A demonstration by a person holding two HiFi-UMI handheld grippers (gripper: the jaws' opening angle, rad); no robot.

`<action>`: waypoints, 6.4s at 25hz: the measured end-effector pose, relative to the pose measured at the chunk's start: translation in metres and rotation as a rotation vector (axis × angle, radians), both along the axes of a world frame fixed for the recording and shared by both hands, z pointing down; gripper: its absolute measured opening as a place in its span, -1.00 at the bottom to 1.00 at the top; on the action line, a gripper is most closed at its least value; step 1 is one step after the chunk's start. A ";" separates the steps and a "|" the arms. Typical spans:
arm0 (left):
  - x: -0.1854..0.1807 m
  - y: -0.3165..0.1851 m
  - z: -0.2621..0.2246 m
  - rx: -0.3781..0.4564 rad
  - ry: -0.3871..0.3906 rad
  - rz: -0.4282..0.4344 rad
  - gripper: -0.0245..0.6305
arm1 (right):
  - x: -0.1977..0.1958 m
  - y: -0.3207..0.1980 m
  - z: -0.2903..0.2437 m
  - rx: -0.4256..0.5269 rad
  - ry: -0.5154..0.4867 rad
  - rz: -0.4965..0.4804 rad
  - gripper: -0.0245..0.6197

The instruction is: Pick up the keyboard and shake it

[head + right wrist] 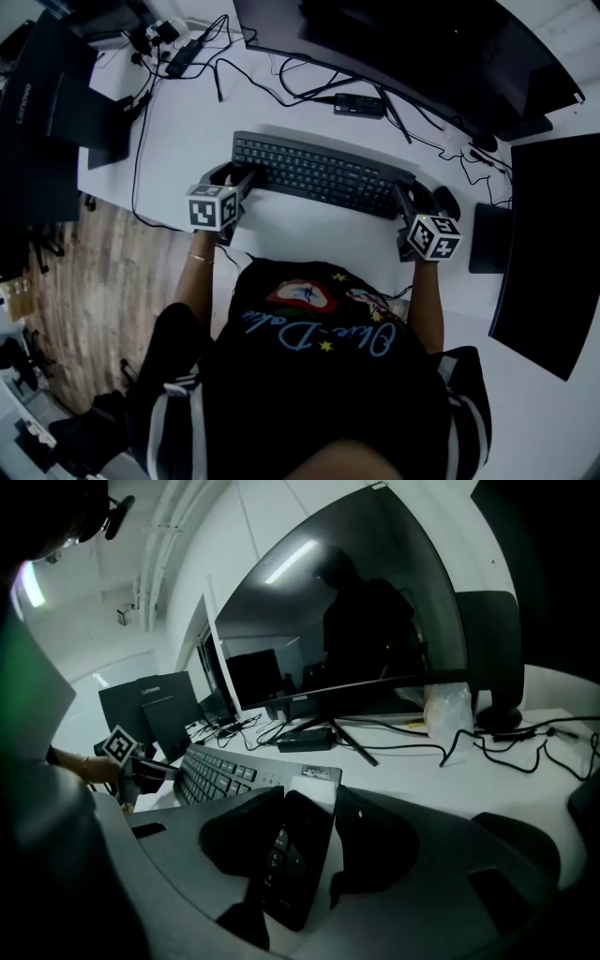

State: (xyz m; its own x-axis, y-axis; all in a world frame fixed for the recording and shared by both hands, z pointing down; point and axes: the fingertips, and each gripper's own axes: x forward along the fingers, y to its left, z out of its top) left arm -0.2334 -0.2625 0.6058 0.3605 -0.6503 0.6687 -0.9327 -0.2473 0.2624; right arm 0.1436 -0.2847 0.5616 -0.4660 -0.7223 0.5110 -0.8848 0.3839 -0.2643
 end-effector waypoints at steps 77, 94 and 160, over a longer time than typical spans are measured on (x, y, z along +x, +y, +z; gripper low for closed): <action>-0.008 -0.052 -0.185 0.664 0.209 -0.023 -0.20 | -0.047 0.054 -0.304 1.075 0.295 -0.240 -0.58; -0.015 -0.057 -0.194 0.693 0.199 -0.038 -0.20 | -0.060 0.067 -0.314 1.132 0.345 -0.281 -0.61; 0.006 -0.002 -0.108 0.378 0.034 0.027 -0.20 | -0.010 0.072 -0.192 0.725 0.117 -0.105 -0.61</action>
